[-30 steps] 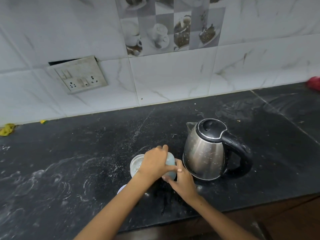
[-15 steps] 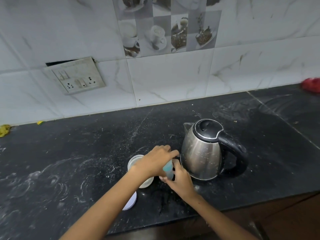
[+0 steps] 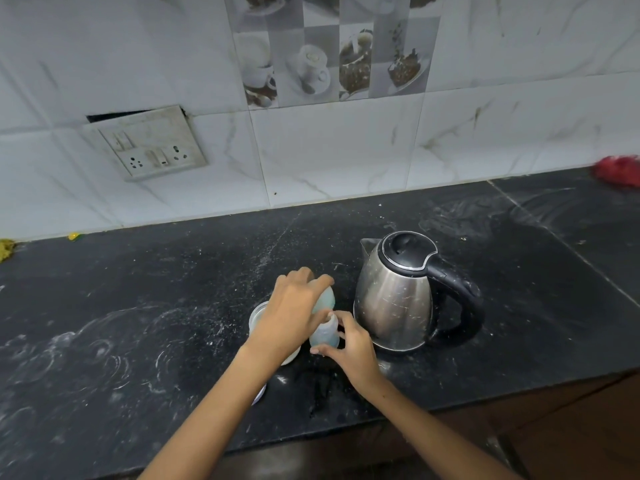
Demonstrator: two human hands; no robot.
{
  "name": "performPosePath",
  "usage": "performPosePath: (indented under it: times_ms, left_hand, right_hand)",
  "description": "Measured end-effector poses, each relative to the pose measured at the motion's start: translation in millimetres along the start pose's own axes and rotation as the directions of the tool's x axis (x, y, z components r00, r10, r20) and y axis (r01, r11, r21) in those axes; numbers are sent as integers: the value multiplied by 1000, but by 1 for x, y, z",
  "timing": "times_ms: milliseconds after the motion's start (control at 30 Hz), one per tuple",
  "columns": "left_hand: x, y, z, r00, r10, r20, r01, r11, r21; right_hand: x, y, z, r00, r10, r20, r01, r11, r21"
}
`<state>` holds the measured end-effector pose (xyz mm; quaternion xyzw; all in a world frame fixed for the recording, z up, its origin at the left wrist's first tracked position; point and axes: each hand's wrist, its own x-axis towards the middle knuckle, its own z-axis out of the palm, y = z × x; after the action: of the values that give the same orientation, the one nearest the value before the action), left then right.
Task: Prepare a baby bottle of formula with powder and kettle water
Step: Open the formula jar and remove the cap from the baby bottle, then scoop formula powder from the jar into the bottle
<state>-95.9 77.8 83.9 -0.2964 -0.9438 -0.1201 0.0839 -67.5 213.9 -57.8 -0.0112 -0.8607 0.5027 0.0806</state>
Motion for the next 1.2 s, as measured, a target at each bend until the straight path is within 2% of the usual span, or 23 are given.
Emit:
performPosePath:
  times_ms: [200, 267, 400, 633, 733, 833, 900, 1000, 1033, 1100, 1200]
  left_hand:
    - [-61, 0, 15, 991, 33, -131, -57, 980, -188]
    - [-76, 4, 33, 995, 57, -84, -71, 981, -179]
    - [-89, 11, 73, 991, 79, 111, -66, 991, -120]
    - [-81, 8, 101, 979, 47, 197, -34, 997, -69]
    - [-82, 6, 87, 997, 40, 66, -34, 996, -84]
    - [-83, 0, 60, 982, 30, -185, -50, 993, -107]
    - [-84, -11, 42, 952, -43, -303, 7, 993, -119]
    - [-88, -34, 34, 881, -278, -384, 204, 953, -223]
    - [-89, -42, 36, 853, -370, -369, 278, 919, -280]
    - [-91, -53, 44, 807, -535, -251, 418, 817, -397]
    - [-88, -58, 54, 787, -610, -92, 513, 729, -453]
  right_hand:
    - [-13, -4, -22, 997, -58, -51, 56, 997, -49]
    - [-25, 0, -34, 989, -116, -86, 108, 990, -94]
    - [-41, 1, -48, 968, -210, -138, 190, 971, -142]
    - [-37, -17, -47, 956, -270, -112, 255, 958, -133]
    - [-30, -31, -47, 940, -320, -121, 305, 944, -126]
    - [-17, -49, -46, 914, -386, -124, 374, 921, -109]
    - [-6, -63, -44, 896, -427, -119, 416, 903, -109]
    - [14, -80, -36, 885, -455, -104, 444, 889, -108]
    - [20, -84, -33, 881, -463, -97, 453, 885, -110]
    - [31, -88, -26, 874, -480, -75, 470, 875, -115]
    - [42, -91, -18, 878, -477, -36, 470, 875, -116]
